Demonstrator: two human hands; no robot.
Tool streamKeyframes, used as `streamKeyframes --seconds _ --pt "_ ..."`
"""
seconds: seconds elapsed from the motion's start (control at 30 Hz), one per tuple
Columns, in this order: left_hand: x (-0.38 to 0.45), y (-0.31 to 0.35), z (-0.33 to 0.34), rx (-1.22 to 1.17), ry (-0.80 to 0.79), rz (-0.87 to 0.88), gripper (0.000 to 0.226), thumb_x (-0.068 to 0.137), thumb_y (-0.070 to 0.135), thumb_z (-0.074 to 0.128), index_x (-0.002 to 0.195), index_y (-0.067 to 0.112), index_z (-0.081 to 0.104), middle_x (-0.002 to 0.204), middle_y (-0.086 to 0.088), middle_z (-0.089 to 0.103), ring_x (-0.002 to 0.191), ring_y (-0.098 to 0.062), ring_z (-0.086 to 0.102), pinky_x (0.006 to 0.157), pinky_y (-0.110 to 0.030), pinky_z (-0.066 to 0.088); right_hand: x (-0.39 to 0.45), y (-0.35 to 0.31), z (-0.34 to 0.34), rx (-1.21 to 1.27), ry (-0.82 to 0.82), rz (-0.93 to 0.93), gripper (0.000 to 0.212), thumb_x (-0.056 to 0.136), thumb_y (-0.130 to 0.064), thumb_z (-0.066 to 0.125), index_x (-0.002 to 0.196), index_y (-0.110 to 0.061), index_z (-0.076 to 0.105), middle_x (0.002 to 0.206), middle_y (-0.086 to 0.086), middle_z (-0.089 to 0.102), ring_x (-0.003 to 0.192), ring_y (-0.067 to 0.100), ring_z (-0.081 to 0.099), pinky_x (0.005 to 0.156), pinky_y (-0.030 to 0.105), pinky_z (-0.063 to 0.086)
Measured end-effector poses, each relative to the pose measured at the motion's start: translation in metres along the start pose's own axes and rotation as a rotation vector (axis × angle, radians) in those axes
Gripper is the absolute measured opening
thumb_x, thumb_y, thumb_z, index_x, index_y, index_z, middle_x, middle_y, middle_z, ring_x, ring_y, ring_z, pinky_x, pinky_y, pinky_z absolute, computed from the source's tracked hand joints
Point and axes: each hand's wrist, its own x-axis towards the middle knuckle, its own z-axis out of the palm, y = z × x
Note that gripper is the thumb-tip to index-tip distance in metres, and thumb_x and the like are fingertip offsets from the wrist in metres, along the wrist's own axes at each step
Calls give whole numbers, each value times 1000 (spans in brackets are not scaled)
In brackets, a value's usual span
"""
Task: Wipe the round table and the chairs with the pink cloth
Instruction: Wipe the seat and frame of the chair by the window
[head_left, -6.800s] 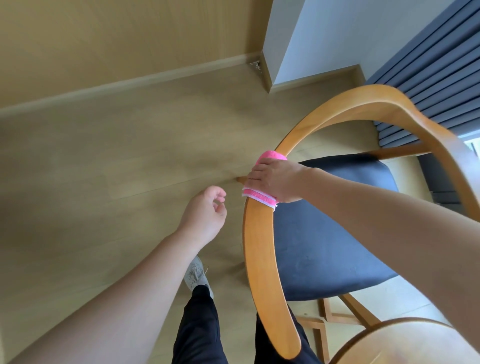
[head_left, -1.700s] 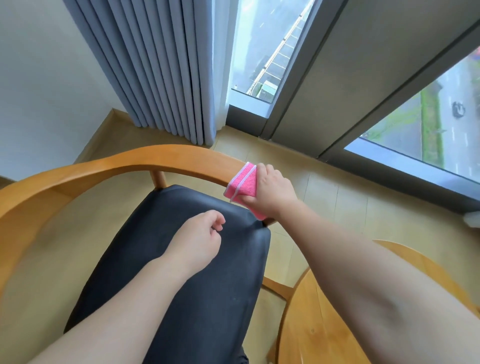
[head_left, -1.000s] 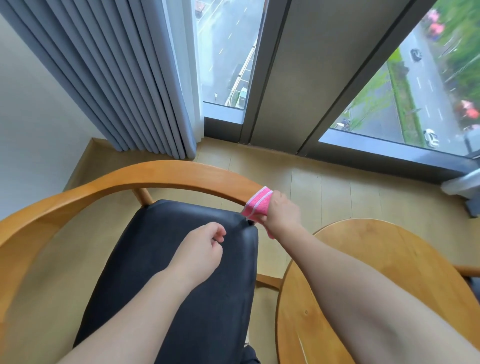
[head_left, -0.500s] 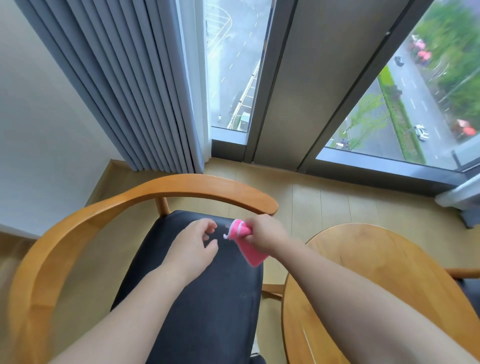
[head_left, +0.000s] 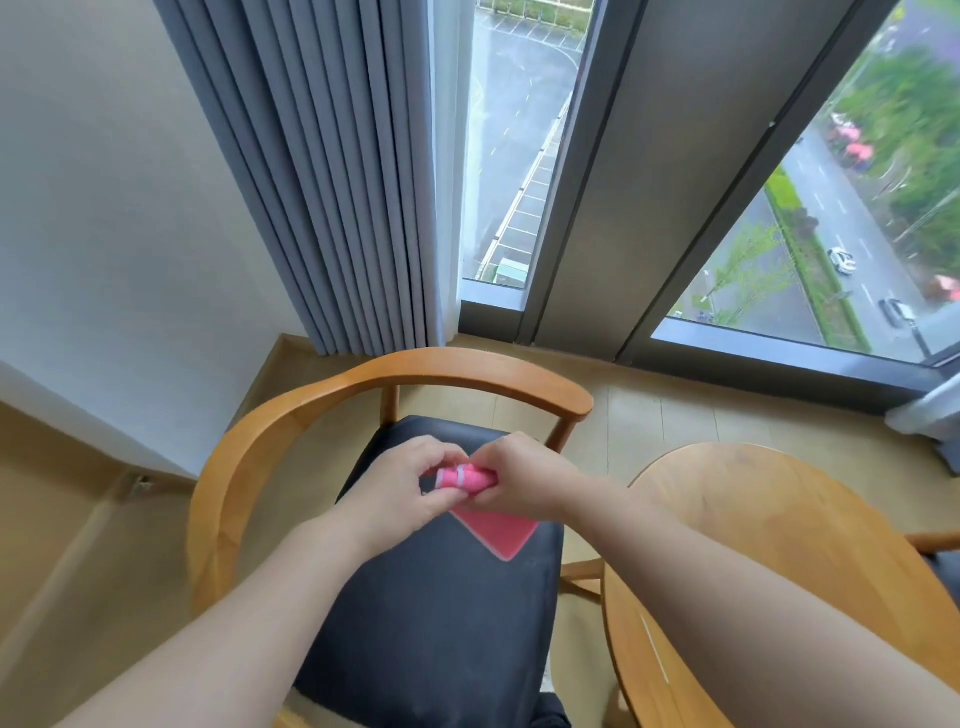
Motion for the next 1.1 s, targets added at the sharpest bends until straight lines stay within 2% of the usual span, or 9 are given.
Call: streamKeyframes --seconds 0.1,0.23,0.4,0.57,0.7,0.83,0.93,1.03,1.1 --pt "-20 -1 -8 27 25 -2 3 88 37 64 90 38 63 86 19 59 85 0 56 68 -18 45 -9 -13 9 27 -56 -6 25 76 -47 61 88 -26 67 81 -5 68 74 13 65 67 36 59" --pt "-39 2 -15 18 17 -63 4 92 33 56 94 37 56 94 17 58 92 -2 55 67 -17 47 -23 -15 9 118 -93 21 17 72 -26 63 88 -24 67 79 -4 68 76 15 64 68 40 58" --pt "-37 16 -27 -316 74 -238 14 88 37 62 97 28 55 95 -1 62 89 -20 65 67 -27 56 -24 -11 -14 386 82 97 11 77 -16 60 85 -20 68 79 3 68 78 20 66 66 34 56" --pt "-22 24 -19 -767 64 -378 39 79 16 77 114 19 61 106 -10 68 98 -25 68 83 -42 57 -19 -11 -25 739 160 105 18 81 -20 74 97 -24 66 91 -2 73 84 12 71 74 36 61" --pt "-11 23 0 -564 325 -520 30 82 18 73 109 22 63 100 -3 70 91 -19 69 79 -39 59 -15 -11 -13 738 261 218 22 80 -18 76 98 -17 63 91 2 69 84 16 69 74 40 60" --pt "-3 20 16 -265 442 -455 10 87 26 60 86 26 69 80 7 72 77 -8 68 63 -24 55 -14 -25 8 543 457 90 14 79 -17 71 87 -19 59 76 -2 63 73 15 62 67 37 57" --pt "-1 17 21 -558 324 -401 37 94 42 43 79 19 67 80 -4 70 74 -17 66 62 -29 51 -11 -35 24 527 410 -40 12 78 -16 68 88 -16 61 72 -2 62 67 16 61 62 42 54" --pt "-3 4 18 -1012 143 -337 50 99 46 37 102 4 64 96 -15 67 91 -26 64 80 -42 52 0 -34 35 529 424 -35 12 80 -15 67 91 -18 63 74 -2 64 66 17 63 63 43 55" --pt "-2 -10 13 -909 146 -365 41 93 40 51 110 3 59 99 -16 66 94 -29 62 82 -46 50 10 -31 39 622 338 -56 29 79 -10 65 103 -27 65 81 -7 69 75 11 68 69 34 58"
